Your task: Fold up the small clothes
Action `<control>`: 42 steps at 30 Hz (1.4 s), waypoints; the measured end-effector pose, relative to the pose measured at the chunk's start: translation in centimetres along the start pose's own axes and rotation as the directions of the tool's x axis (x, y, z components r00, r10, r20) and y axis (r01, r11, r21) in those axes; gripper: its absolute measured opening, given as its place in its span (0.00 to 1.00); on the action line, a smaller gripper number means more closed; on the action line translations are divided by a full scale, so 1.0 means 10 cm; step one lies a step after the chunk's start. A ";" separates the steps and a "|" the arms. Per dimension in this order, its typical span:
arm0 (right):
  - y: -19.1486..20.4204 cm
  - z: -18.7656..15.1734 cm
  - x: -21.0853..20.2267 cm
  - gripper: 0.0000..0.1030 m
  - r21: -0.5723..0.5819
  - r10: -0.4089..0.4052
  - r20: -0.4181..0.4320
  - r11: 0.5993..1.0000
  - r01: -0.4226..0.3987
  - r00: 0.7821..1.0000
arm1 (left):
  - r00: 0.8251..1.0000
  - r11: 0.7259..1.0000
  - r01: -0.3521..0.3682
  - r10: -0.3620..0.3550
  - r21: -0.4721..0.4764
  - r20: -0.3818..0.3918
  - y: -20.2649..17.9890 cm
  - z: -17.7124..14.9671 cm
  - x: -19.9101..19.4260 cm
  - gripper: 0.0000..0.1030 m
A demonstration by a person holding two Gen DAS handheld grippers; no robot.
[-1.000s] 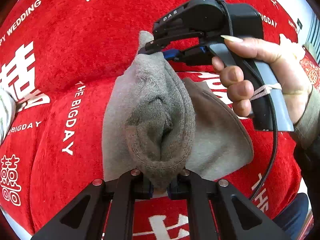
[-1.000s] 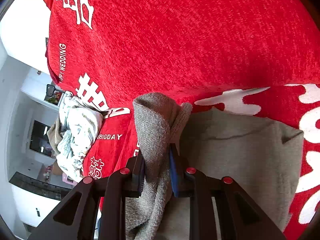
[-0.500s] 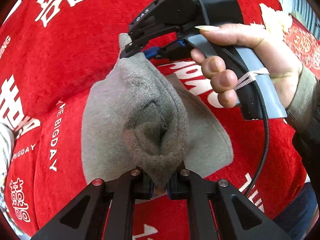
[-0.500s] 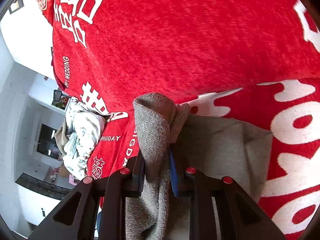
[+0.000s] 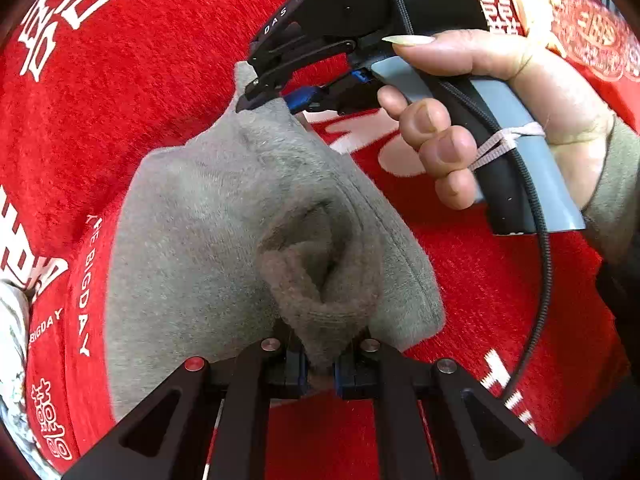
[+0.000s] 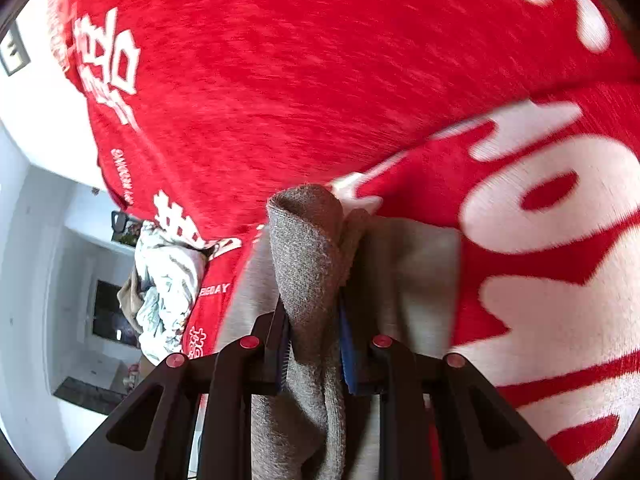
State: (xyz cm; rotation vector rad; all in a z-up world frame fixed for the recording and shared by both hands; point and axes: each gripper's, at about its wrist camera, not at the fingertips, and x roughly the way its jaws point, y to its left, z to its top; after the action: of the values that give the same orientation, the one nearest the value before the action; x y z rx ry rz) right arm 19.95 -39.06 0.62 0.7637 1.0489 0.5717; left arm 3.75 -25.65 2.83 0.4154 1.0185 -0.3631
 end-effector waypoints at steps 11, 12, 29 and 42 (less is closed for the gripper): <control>-0.25 -0.04 -0.09 0.37 0.071 -0.067 0.060 0.996 0.063 0.996 | 1.000 0.999 -0.028 0.029 0.037 -0.008 -0.13 0.00 0.01 0.25; -0.23 -0.05 -0.15 0.52 0.070 -0.088 0.075 0.994 0.083 0.993 | 1.000 1.000 0.000 0.000 0.026 -0.010 -0.09 0.00 -0.02 0.41; 0.41 -0.43 -0.06 0.75 -0.096 -0.070 0.016 0.993 0.071 0.997 | 0.981 0.889 0.193 -0.161 -0.414 0.111 1.48 -0.07 -0.34 0.77; 0.81 -0.78 -0.46 0.75 -0.248 -0.076 0.086 0.964 0.095 0.993 | 0.969 0.840 0.247 -0.205 -0.482 0.140 1.84 -0.20 -0.15 0.78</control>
State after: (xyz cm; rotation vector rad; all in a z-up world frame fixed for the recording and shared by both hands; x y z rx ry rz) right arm 10.49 -35.30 7.21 0.5102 0.9135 0.5846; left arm 10.34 -8.68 6.21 -0.1909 1.0389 -0.3109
